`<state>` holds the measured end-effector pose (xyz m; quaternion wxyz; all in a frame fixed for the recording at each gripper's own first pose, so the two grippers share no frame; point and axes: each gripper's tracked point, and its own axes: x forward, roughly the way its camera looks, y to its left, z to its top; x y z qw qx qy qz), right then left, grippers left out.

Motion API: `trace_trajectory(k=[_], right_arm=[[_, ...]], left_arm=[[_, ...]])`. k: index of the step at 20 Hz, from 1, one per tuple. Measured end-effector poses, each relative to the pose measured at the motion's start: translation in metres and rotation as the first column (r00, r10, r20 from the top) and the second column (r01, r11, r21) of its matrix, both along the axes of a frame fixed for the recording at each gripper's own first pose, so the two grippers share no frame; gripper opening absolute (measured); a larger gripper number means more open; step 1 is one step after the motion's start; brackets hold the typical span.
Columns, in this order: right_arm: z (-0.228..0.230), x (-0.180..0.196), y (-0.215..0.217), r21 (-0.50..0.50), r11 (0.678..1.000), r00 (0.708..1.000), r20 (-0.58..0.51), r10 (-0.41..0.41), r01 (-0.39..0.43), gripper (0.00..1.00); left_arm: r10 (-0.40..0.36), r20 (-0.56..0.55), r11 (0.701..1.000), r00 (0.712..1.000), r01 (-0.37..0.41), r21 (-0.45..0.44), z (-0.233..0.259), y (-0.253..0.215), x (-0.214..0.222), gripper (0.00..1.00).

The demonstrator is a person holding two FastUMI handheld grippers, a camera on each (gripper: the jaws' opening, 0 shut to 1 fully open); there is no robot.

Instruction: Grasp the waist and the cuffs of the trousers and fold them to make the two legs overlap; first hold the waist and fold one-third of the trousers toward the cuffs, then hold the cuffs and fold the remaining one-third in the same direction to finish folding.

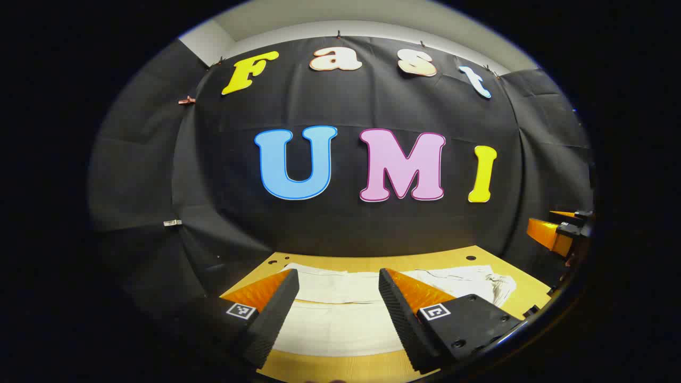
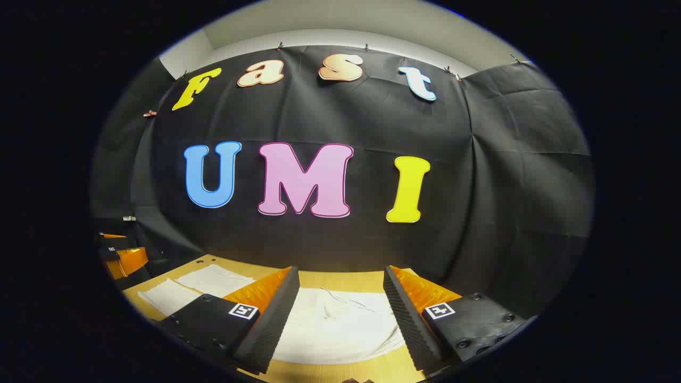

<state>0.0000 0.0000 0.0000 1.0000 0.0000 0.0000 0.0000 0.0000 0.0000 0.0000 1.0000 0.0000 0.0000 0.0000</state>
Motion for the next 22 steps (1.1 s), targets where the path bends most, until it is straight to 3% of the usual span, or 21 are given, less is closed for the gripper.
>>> trace_trajectory(k=[5,22], right_arm=[[-0.002,0.002,-0.012,0.017,1.000,1.000,-0.006,0.004,-0.004,0.98],[-0.029,0.006,-0.013,-0.058,0.995,0.995,-0.072,0.074,-0.078,0.97]], left_arm=[[-0.024,-0.013,1.000,1.000,0.024,0.001,-0.003,-0.003,-0.002,0.96],[0.036,-0.070,0.999,0.997,-0.036,0.004,-0.029,0.006,0.005,0.96]])
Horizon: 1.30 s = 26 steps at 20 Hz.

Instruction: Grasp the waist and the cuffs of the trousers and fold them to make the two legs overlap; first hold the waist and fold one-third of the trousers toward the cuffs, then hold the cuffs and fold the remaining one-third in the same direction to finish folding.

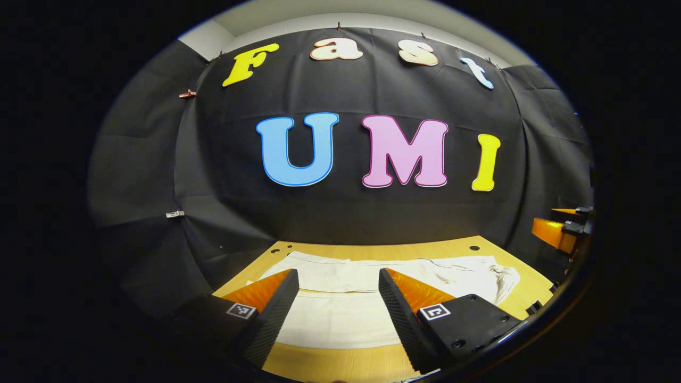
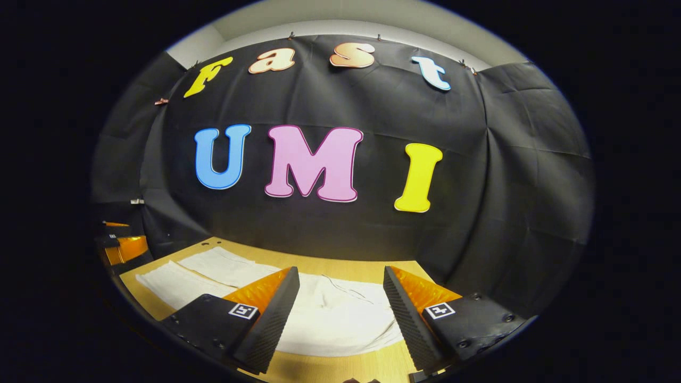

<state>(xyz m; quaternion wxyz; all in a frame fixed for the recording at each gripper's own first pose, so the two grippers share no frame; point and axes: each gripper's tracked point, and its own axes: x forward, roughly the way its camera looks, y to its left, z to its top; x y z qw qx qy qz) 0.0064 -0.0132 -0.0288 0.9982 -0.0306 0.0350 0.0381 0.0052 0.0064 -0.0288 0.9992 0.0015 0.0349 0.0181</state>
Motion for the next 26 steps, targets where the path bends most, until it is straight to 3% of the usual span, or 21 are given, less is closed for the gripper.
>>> trace_trajectory(k=[6,9,13,19,26], right_arm=[[-0.022,0.010,-0.012,-0.099,0.995,0.999,-0.030,0.026,-0.029,0.98],[-0.033,0.020,-0.025,-0.236,0.970,0.998,-0.036,0.058,-0.065,0.97],[-0.053,0.031,-0.042,-0.339,0.933,0.992,-0.077,0.097,-0.118,0.98],[-0.101,0.045,-0.078,-0.513,0.827,0.970,-0.185,0.156,-0.231,0.98],[-0.166,0.056,-0.115,-0.646,0.655,0.917,-0.327,0.228,-0.393,0.98]], left_arm=[[0.014,-0.018,1.000,1.000,-0.014,0.021,-0.003,0.002,0.008,0.96],[0.021,-0.038,0.999,0.999,-0.020,0.031,-0.011,0.002,0.010,0.95],[0.062,-0.073,0.998,0.995,-0.063,-0.007,-0.019,0.008,0.017,0.96],[0.157,-0.108,0.986,0.982,-0.162,-0.038,-0.029,0.027,0.023,0.96],[0.232,-0.157,0.972,0.960,-0.234,0.003,-0.051,0.038,0.019,0.96]])
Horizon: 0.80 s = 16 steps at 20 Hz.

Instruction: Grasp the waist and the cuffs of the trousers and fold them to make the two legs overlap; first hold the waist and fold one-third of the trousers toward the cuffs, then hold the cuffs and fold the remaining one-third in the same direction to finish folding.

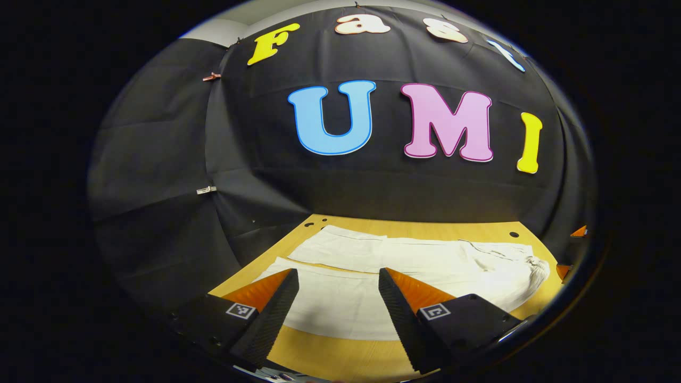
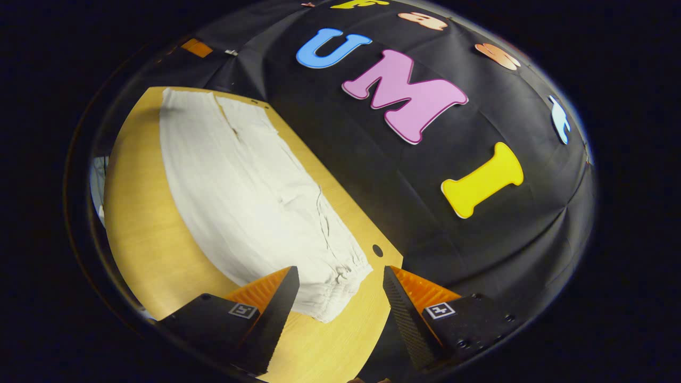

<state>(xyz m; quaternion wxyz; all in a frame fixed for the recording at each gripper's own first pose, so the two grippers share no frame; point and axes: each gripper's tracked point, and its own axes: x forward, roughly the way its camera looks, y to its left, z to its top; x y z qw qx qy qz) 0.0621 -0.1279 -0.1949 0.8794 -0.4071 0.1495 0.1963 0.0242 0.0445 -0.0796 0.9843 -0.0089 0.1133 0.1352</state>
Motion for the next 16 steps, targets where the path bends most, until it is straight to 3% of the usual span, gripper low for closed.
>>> trace_trajectory(k=[4,9,16], right_arm=[[-0.040,0.005,-0.025,-0.122,0.988,0.994,-0.072,0.081,-0.089,0.98],[-0.091,0.009,-0.054,-0.273,0.939,0.973,-0.160,0.168,-0.207,0.98],[-0.121,0.027,-0.065,-0.322,0.919,0.968,-0.180,0.176,-0.227,0.97]], left_arm=[[0.030,-0.026,0.999,0.999,-0.029,0.013,-0.012,-0.002,-0.002,0.96],[0.064,-0.076,0.998,0.995,-0.062,0.018,-0.024,-0.005,-0.009,0.98],[0.061,-0.133,0.998,0.989,-0.060,0.009,-0.032,-0.019,0.001,0.99]])
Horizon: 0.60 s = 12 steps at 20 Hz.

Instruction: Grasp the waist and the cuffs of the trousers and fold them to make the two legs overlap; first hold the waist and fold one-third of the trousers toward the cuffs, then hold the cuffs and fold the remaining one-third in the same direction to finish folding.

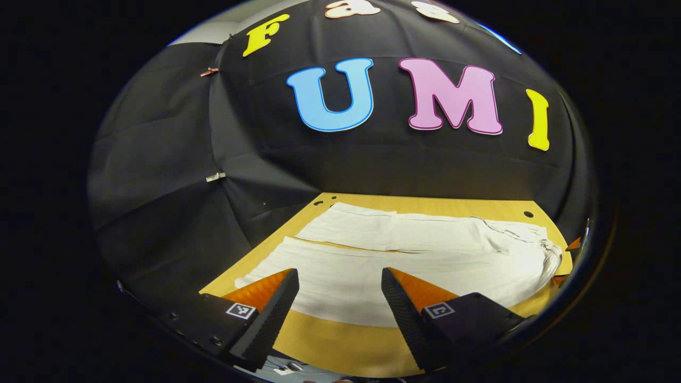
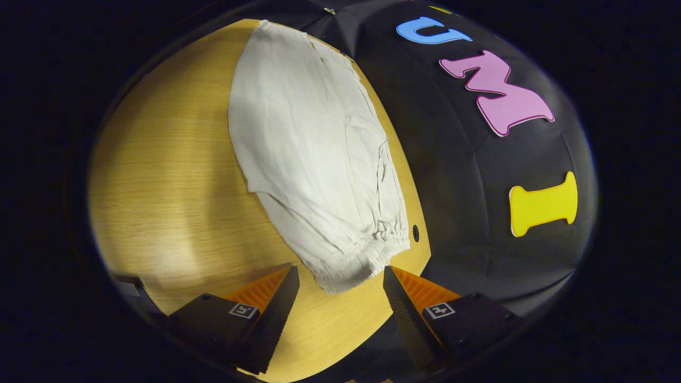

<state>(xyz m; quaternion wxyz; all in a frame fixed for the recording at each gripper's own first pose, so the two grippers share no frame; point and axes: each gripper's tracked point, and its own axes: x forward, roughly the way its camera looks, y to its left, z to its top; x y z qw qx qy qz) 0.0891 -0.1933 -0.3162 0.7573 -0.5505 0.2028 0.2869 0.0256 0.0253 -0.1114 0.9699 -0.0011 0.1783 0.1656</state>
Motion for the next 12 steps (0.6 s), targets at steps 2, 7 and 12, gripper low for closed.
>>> trace_trajectory(k=[2,7,12], right_arm=[[-0.005,0.007,0.002,-0.017,1.000,1.000,0.013,0.006,-0.006,0.97],[-0.013,0.030,0.009,-0.037,0.999,0.998,0.055,0.008,-0.006,0.92],[-0.018,0.037,0.012,-0.081,0.997,0.999,0.046,0.014,-0.010,0.71]], left_arm=[[-0.008,-0.012,1.000,1.000,0.008,0.005,0.000,-0.003,0.004,0.99],[-0.033,-0.060,0.997,0.998,0.037,0.064,0.002,0.001,0.008,0.99],[-0.061,-0.105,0.992,0.993,0.072,0.100,-0.008,0.002,0.006,0.99]])
